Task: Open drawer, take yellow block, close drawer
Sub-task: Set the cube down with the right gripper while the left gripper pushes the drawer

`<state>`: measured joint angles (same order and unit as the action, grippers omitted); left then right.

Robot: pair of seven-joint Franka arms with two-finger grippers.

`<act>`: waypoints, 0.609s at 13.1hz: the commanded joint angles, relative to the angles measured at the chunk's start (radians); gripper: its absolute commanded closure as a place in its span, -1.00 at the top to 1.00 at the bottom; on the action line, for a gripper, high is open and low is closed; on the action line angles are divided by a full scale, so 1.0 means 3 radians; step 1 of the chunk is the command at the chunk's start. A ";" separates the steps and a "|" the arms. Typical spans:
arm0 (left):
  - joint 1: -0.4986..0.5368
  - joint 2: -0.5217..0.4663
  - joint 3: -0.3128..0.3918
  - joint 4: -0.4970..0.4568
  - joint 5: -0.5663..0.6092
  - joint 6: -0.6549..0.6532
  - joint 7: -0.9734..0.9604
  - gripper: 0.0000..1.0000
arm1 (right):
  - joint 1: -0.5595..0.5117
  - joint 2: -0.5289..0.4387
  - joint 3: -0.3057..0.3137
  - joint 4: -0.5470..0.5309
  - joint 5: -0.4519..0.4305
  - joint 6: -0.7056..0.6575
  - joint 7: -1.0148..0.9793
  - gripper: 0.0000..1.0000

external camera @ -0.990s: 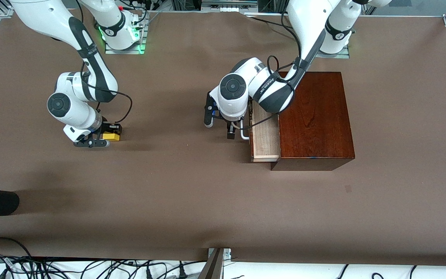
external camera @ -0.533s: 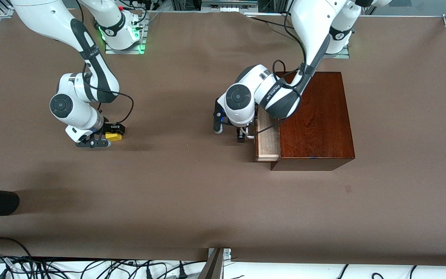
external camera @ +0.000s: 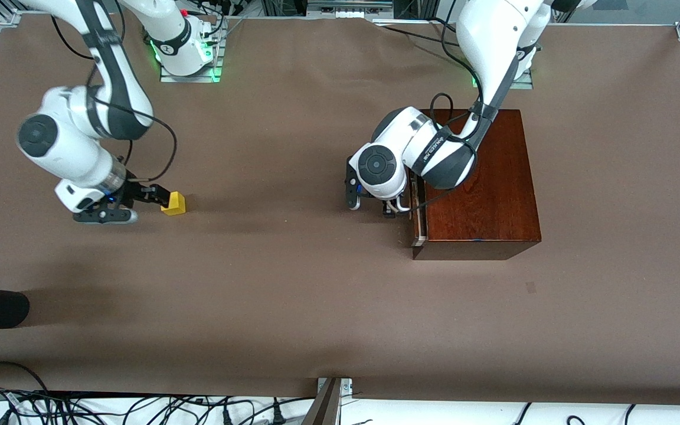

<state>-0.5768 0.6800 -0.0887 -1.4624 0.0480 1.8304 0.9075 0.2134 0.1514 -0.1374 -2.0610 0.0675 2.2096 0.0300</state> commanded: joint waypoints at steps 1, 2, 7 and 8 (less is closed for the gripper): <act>0.0122 -0.0149 0.0014 -0.0034 0.0106 -0.0180 0.0058 1.00 | -0.0001 -0.0115 0.0008 0.0548 0.0036 -0.0716 0.0058 1.00; 0.0174 -0.0175 0.0009 -0.0039 0.0106 -0.0195 0.0058 1.00 | -0.0001 -0.0227 -0.0002 0.0626 0.0031 -0.0915 0.0064 1.00; 0.0194 -0.0226 -0.0006 -0.0024 0.0055 -0.0226 0.0008 1.00 | -0.0001 -0.0704 -0.0002 0.0734 -0.0010 -0.1346 0.0043 1.00; 0.0189 -0.0277 -0.0026 0.0001 -0.0006 -0.0221 -0.0049 1.00 | -0.0001 -0.0709 -0.0002 0.0835 -0.0015 -0.1463 0.0043 1.00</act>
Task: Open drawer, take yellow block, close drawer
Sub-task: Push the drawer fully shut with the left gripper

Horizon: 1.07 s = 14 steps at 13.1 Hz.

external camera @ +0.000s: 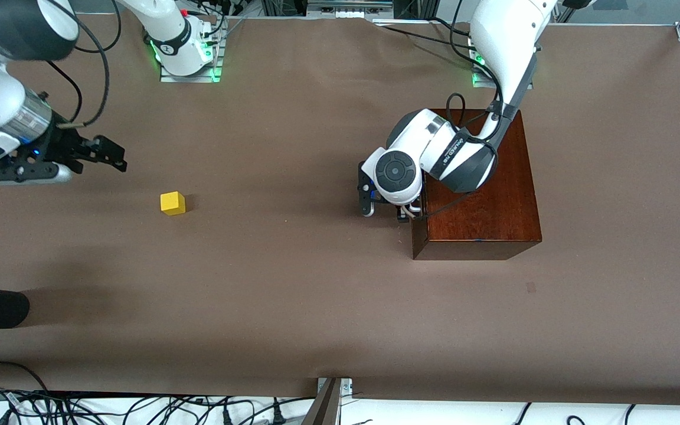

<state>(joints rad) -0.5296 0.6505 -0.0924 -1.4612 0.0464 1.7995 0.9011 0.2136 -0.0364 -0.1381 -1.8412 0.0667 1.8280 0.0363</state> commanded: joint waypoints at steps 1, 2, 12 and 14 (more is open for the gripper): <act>0.0032 -0.0235 -0.0014 0.0028 -0.0133 -0.0123 -0.0190 1.00 | -0.0006 -0.0063 0.0005 0.0240 -0.0033 -0.0309 0.0017 1.00; 0.0017 -0.0326 -0.0019 0.0029 -0.0245 -0.0148 -0.0439 1.00 | -0.0006 -0.0053 0.0000 0.0312 -0.0069 -0.0391 0.0017 1.00; 0.0174 -0.1099 0.0119 0.0294 0.0234 -0.0834 -0.2252 1.00 | 0.0009 0.0045 0.0010 0.0671 -0.0314 -0.0831 0.0012 1.00; 0.0246 -0.1094 0.0124 0.0391 0.0224 -0.0829 -0.2282 1.00 | 0.0004 0.0055 0.0010 0.0681 -0.0314 -0.0980 0.0032 1.00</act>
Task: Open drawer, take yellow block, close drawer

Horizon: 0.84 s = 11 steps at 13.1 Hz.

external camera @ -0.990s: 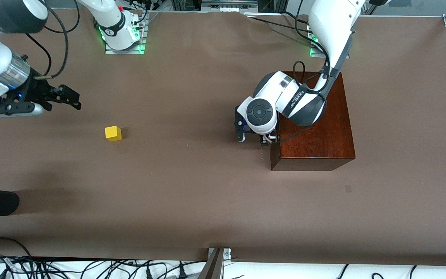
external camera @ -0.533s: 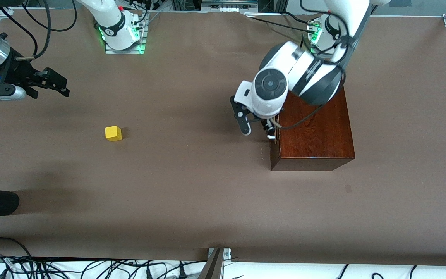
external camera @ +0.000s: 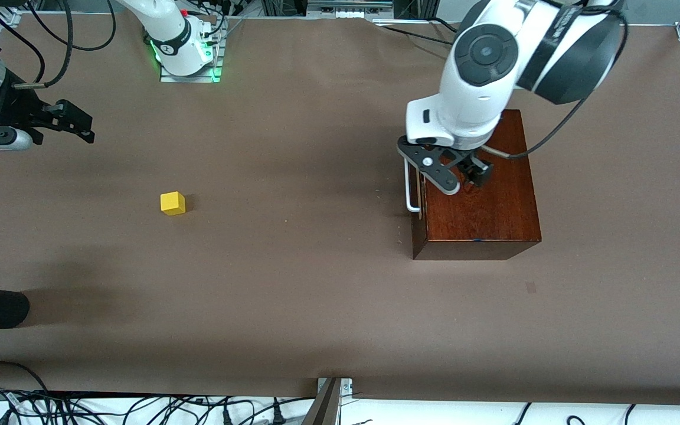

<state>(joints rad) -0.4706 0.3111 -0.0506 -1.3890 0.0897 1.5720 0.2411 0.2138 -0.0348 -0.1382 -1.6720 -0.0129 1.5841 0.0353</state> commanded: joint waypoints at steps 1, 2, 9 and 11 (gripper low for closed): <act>0.0116 0.0037 -0.0015 0.0161 0.0074 -0.0060 -0.0093 1.00 | 0.0008 0.0049 0.0011 0.0117 -0.0054 -0.0167 0.0036 1.00; 0.0228 0.0032 -0.0015 0.0166 0.0049 -0.0060 -0.0093 1.00 | 0.0008 0.0054 0.0011 0.0122 -0.0054 -0.0162 0.0036 1.00; 0.0725 -0.0075 -0.0021 0.0345 -0.0033 -0.0091 -0.0108 1.00 | 0.0003 0.0054 0.0006 0.0117 -0.0059 -0.0167 0.0041 1.00; 0.0730 -0.0096 -0.0021 0.0360 -0.0048 -0.0081 -0.0271 1.00 | 0.0003 0.0054 0.0006 0.0117 -0.0059 -0.0167 0.0046 1.00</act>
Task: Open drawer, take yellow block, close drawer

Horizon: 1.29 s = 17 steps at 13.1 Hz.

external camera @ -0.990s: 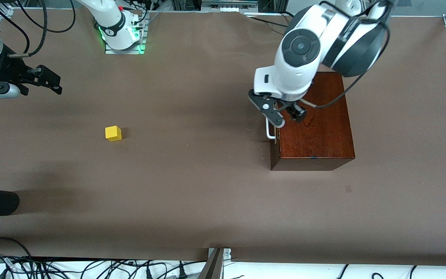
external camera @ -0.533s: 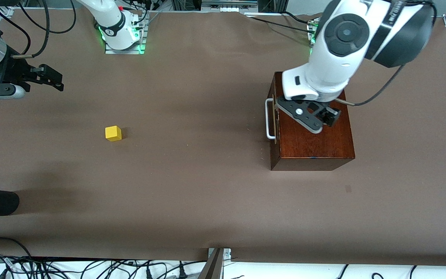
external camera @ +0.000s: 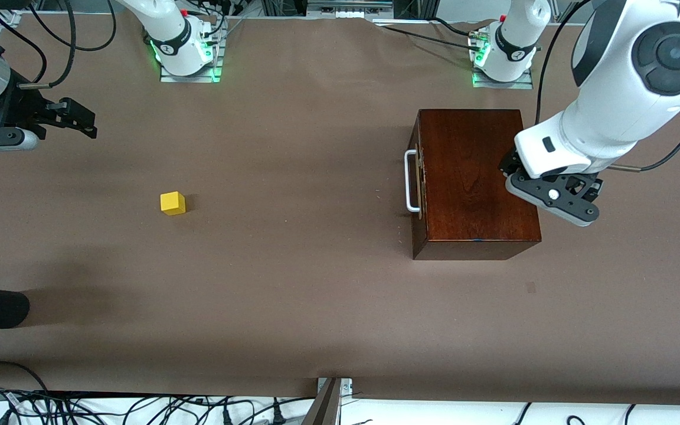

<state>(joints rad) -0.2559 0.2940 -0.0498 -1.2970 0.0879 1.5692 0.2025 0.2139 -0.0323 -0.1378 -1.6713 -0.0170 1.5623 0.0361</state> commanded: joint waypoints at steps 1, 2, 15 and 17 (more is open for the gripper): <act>0.0045 -0.0064 -0.0023 0.0054 -0.0078 -0.0077 -0.0396 1.00 | 0.0003 0.0041 0.0004 0.0115 -0.0041 -0.0094 0.0043 1.00; 0.0116 -0.0120 -0.0028 0.0044 -0.0109 -0.0082 -0.0738 1.00 | 0.0003 0.0041 0.0004 0.0115 -0.0036 -0.0094 0.0048 1.00; 0.0930 -0.1000 -0.0003 -0.1233 -0.0293 0.0270 -0.0701 1.00 | 0.0003 0.0041 -0.0001 0.0115 -0.0030 -0.0099 0.0048 1.00; 0.0930 -0.1087 -0.0003 -0.1357 -0.0303 0.0266 -0.0731 1.00 | -0.0002 0.0041 -0.0001 0.0115 -0.0030 -0.0104 0.0048 1.00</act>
<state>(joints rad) 0.0136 0.0530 -0.0460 -1.5887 0.0156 1.6064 -0.0275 0.2139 -0.0320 -0.1380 -1.6689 -0.0170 1.5594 0.0372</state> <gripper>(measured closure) 0.000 0.000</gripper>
